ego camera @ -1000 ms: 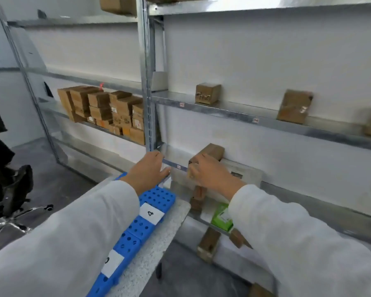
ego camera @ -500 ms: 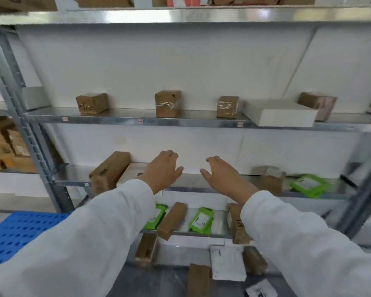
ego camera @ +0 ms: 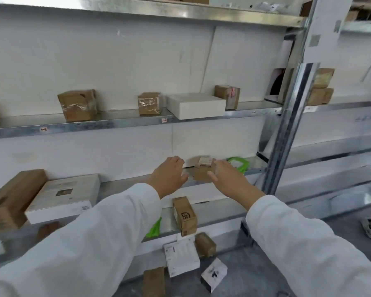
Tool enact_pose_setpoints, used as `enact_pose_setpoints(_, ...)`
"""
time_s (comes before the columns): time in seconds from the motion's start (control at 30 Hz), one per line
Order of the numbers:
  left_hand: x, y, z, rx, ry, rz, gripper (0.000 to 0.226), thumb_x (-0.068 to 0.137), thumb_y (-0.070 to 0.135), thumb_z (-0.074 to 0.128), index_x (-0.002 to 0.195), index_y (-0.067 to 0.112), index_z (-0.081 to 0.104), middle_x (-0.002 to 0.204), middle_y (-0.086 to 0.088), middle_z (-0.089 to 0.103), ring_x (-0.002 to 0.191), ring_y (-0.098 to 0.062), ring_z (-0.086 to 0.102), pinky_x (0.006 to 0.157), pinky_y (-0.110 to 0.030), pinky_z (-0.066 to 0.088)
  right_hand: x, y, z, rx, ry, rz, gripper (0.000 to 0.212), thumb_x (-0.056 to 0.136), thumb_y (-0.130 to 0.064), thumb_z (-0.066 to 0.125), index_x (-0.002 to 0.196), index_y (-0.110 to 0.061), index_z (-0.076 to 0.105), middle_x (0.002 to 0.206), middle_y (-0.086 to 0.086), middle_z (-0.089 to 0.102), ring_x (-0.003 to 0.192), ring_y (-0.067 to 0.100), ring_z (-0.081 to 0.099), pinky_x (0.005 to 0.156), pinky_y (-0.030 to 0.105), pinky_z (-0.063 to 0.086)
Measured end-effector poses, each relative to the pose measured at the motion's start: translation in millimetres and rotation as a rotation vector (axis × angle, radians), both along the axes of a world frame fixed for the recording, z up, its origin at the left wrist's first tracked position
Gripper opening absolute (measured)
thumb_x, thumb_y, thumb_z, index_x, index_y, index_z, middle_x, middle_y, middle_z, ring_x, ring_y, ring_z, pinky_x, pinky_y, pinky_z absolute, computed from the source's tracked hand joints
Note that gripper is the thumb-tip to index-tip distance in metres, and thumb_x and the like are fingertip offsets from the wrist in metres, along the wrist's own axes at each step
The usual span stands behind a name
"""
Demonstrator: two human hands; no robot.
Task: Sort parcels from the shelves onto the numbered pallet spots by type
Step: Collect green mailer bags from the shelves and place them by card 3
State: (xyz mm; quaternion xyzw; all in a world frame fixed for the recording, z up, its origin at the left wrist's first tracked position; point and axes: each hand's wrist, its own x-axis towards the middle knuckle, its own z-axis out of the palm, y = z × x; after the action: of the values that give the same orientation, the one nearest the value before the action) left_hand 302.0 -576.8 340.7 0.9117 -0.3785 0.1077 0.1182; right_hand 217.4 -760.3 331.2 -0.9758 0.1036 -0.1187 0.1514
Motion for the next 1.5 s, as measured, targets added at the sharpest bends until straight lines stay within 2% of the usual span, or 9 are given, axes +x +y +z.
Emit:
enact_pose_setpoints(0.17,18,-56,-5,0.002,0.034,-0.109,0.044,0.099,0.032,0.045,0.134,0.006,0.043,0.133,-0.008,0.047,0.124,-0.024,0.042,0.099,-0.033,0.039,-2,-40,-10,0.043,0.010,-0.136,0.040,0.099,-0.036,0.043,0.125,-0.005,0.045,0.127,0.009,0.044,0.107,0.027,0.053,0.086,0.037,0.046)
enact_pose_setpoints(0.33,55,-112,-19,0.014,0.049,-0.172,0.039,0.099,0.030,0.043,0.128,0.004,0.048,0.129,-0.012,0.050,0.120,-0.029,0.046,0.100,-0.039,0.039,25,-89,-16,-0.002,0.055,-0.213,0.048,0.100,-0.037,0.041,0.137,-0.006,0.038,0.137,0.010,0.040,0.116,0.028,0.050,0.085,0.036,0.043)
enact_pose_setpoints(0.43,85,-143,-39,-0.023,0.100,-0.161,0.040,0.095,0.032,0.048,0.125,0.006,0.051,0.125,-0.012,0.053,0.117,-0.030,0.048,0.098,-0.042,0.041,52,-110,-21,0.011,0.062,-0.256,0.048,0.099,-0.039,0.042,0.135,-0.006,0.040,0.134,0.011,0.043,0.116,0.028,0.051,0.088,0.037,0.045)
enact_pose_setpoints(0.57,127,-180,-52,0.071,0.168,-0.224,0.028,0.094,0.026,0.046,0.111,0.005,0.052,0.117,-0.014,0.051,0.112,-0.033,0.047,0.089,-0.041,0.043,87,-134,-34,0.047,0.080,-0.255,0.043,0.098,-0.038,0.044,0.130,-0.009,0.045,0.126,0.010,0.046,0.112,0.029,0.052,0.091,0.041,0.046)
enact_pose_setpoints(0.7,166,-216,-55,0.019,0.212,-0.272,0.034,0.096,0.028,0.047,0.122,0.005,0.048,0.126,-0.011,0.048,0.119,-0.027,0.043,0.092,-0.034,0.038,113,-165,-39,0.042,0.110,-0.296,0.047,0.099,-0.040,0.042,0.136,-0.012,0.042,0.130,0.008,0.045,0.117,0.028,0.050,0.094,0.040,0.046)
enact_pose_setpoints(0.8,193,-241,-62,0.026,0.226,-0.291,0.036,0.097,0.030,0.046,0.123,0.006,0.047,0.128,-0.011,0.047,0.121,-0.026,0.042,0.092,-0.036,0.040,135,-186,-40,0.043,0.152,-0.337,0.050,0.101,-0.038,0.041,0.142,-0.012,0.036,0.137,0.008,0.040,0.123,0.027,0.048,0.098,0.036,0.042)
enact_pose_setpoints(1.07,230,-305,-90,0.022,0.276,-0.341,0.039,0.095,0.033,0.049,0.123,0.006,0.048,0.127,-0.012,0.049,0.120,-0.028,0.043,0.094,-0.041,0.043,178,-222,-62,0.063,0.146,-0.416,0.049,0.099,-0.039,0.043,0.137,-0.009,0.041,0.135,0.010,0.042,0.119,0.029,0.050,0.096,0.041,0.045)
enact_pose_setpoints(1.33,263,-358,-109,0.066,0.303,-0.330,0.039,0.095,0.029,0.049,0.126,0.006,0.048,0.129,-0.010,0.048,0.122,-0.026,0.042,0.096,-0.042,0.043,203,-278,-81,0.076,0.156,-0.403,0.044,0.099,-0.038,0.043,0.133,-0.010,0.042,0.132,0.005,0.043,0.117,0.026,0.051,0.092,0.038,0.047)
enact_pose_setpoints(1.5,283,-397,-132,0.079,0.334,-0.259,0.040,0.095,0.029,0.048,0.127,0.006,0.048,0.127,-0.011,0.049,0.120,-0.027,0.043,0.097,-0.041,0.042,229,-323,-102,0.131,0.228,-0.360,0.044,0.100,-0.035,0.042,0.133,-0.006,0.041,0.133,0.008,0.043,0.123,0.027,0.046,0.099,0.039,0.041)
